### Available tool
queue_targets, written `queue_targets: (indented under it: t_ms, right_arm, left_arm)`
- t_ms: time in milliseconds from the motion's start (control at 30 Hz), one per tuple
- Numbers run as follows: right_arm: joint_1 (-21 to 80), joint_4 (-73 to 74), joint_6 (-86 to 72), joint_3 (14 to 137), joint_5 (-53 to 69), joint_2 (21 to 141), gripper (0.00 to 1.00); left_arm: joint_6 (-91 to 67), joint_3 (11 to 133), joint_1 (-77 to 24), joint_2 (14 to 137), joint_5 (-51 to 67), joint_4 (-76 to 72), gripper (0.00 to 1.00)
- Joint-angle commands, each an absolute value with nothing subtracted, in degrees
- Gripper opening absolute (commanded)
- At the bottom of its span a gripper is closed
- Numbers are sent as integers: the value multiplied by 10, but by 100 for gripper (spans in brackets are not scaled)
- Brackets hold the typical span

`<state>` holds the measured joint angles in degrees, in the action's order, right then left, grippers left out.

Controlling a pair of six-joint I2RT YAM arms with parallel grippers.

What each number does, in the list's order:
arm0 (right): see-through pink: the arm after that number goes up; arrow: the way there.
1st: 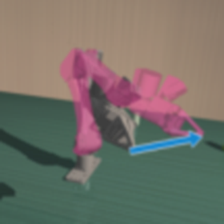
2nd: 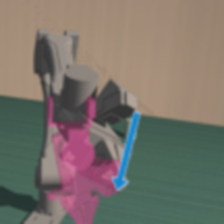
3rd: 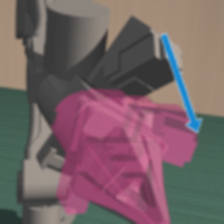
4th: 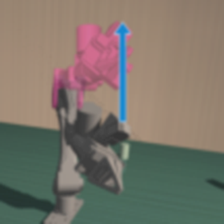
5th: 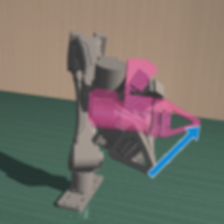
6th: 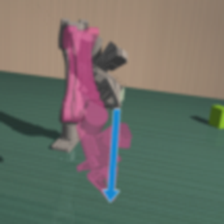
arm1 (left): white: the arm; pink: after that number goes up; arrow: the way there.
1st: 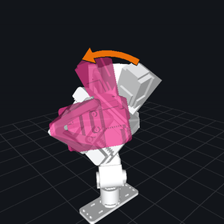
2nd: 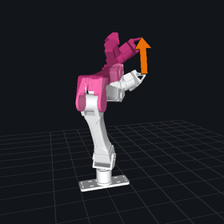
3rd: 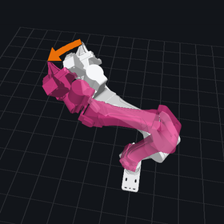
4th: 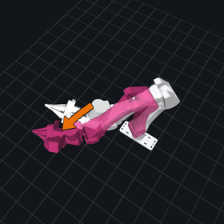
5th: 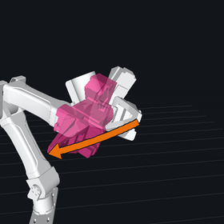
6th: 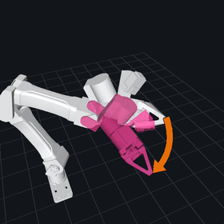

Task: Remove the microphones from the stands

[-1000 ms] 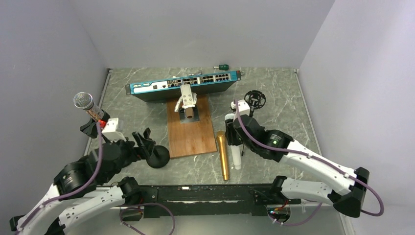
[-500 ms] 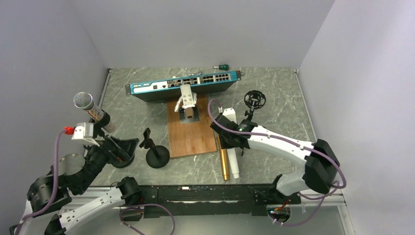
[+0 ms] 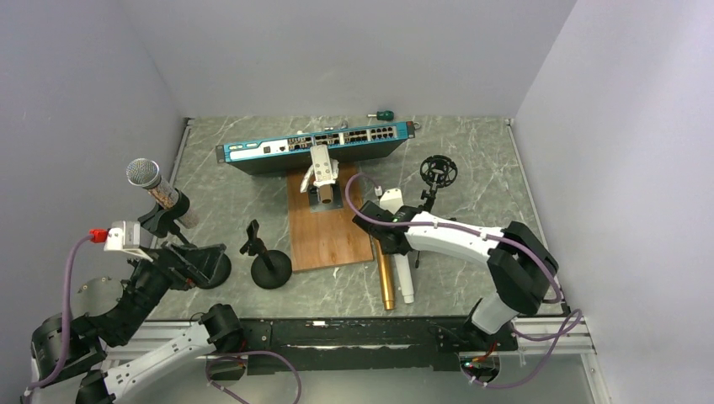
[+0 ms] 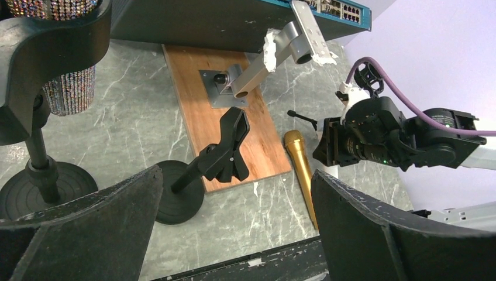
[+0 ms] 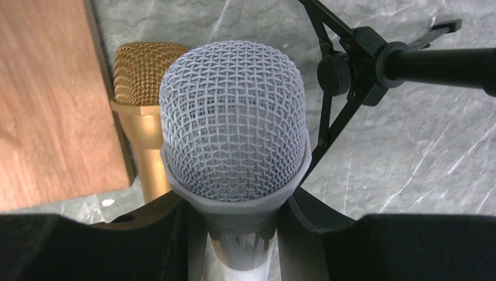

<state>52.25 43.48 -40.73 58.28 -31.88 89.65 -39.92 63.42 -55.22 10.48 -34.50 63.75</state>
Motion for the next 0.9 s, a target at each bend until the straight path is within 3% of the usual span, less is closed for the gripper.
queue_targets:
  t_ms: [0,500,867]
  right_arm:
    - [511,406,-405,601,-363,921,22]
    - [505,381,-390,598,-364,945,62]
    - [513,388,-369,605,-353,889,72]
  left_arm:
    - [-399,653,-555,113,-340,645,98]
    - [-381,707,-555,140,-333,662,98]
    - [-296,824,-555,192,-368,695,99]
